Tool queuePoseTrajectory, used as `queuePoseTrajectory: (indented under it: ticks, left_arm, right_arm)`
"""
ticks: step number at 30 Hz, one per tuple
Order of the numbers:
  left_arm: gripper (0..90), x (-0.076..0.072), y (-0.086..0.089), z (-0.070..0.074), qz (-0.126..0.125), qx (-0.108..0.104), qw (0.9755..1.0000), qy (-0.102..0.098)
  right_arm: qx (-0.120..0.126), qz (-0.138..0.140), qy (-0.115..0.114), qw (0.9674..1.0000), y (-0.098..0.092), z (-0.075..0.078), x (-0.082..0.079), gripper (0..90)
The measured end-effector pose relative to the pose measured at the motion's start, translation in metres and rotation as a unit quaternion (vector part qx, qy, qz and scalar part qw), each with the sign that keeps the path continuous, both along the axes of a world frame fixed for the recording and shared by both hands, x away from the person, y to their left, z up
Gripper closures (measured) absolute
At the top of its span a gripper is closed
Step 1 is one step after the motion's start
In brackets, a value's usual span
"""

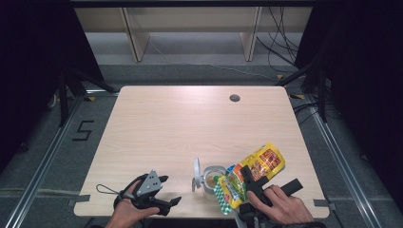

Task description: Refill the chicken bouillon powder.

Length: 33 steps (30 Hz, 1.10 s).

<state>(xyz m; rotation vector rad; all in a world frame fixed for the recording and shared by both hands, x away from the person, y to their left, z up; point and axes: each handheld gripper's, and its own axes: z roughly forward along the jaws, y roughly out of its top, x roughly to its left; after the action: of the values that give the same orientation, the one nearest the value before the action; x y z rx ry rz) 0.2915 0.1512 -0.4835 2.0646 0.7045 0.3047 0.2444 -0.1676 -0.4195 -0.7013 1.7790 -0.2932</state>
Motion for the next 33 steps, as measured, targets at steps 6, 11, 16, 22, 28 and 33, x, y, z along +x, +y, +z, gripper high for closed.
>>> queuePoseTrajectory:
  ticks: [6,11,16,22,28,33]
  left_arm:
    - [16.8,0.0,-0.0002,0.0001,-0.002,0.002,1.0,0.002]
    - [16.8,0.0001,-0.0001,0.0001,-0.001,0.003,1.0,0.002]
    - [16.8,-0.0001,-0.0007,-0.0002,0.0,-0.002,1.0,0.004]
    - [16.8,0.0014,0.0016,0.0006,-0.005,0.019,0.9998,-0.003]
    - [16.8,0.0007,0.0005,0.0001,-0.002,0.007,1.0,-0.001]
    - [16.8,0.0012,0.0016,0.0005,-0.004,0.016,0.9999,-0.001]
  right_arm:
    - [0.002,-0.001,-0.001,1.0,-0.0001,0.0012,-0.0006,59.4]
    - [0.001,-0.002,0.002,1.0,0.0003,0.0009,-0.0006,59.4]
    - [-0.003,-0.003,0.01,0.9999,0.0014,0.0004,0.0,59.4]
    - [-0.001,0.002,0.002,1.0,0.0012,0.0004,-0.0006,59.5]
    - [-0.007,-0.004,0.013,0.9999,0.0017,0.0011,0.0001,59.5]
    - [-0.008,0.004,0.001,1.0,0.0011,0.0012,0.0002,59.6]
